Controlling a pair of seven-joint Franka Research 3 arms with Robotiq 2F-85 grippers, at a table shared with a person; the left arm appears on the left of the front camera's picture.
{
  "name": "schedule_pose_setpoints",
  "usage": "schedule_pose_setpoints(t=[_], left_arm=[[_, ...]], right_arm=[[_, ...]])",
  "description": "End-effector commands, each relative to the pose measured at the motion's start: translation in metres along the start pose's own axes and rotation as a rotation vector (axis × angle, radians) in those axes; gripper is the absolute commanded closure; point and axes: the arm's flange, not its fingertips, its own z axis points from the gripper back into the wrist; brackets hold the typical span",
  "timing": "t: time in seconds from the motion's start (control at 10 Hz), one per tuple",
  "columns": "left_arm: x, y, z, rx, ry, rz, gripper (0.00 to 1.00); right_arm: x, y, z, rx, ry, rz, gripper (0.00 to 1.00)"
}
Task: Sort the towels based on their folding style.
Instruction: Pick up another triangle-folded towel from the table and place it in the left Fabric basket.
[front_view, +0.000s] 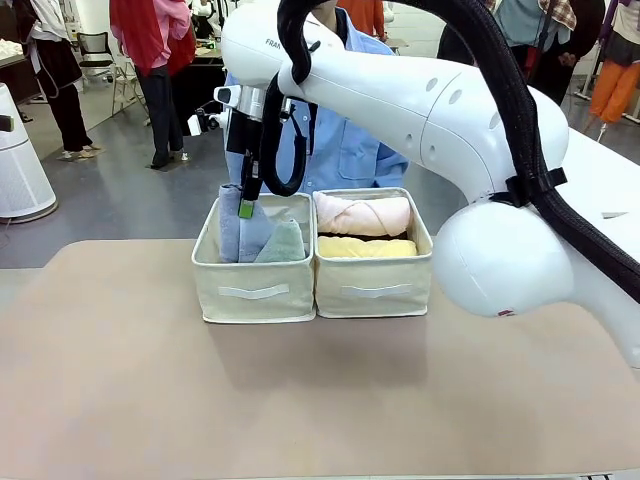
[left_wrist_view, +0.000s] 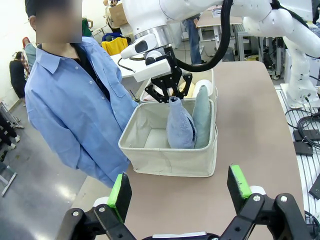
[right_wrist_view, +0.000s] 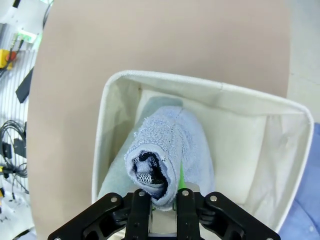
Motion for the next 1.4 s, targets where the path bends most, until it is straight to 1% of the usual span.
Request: schedule_pose_setpoints(t=[0.0, 0.5, 0.7, 1.3], left_arm=[[0.001, -0.001, 0.001, 0.005, -0.018, -0.011, 0.0], [0.001, -0.001, 0.001, 0.005, -0.018, -0.011, 0.0], [0.001, -0.001, 0.001, 0.005, -0.018, -0.011, 0.0], [0.001, -0.001, 0.001, 0.005, -0.018, -0.011, 0.0]], right_arm=[[0.022, -0.03, 0.006, -0.025, -0.051, 0.051, 0.83], [0.019, -0.028, -0.002, -0.032, -0.049, 0.051, 0.83], [0.015, -0.029, 0.003, -0.083, -0.069, 0.002, 0.83], [0.009, -0.032, -0.005, -0.033, -0.069, 0.029, 0.83]])
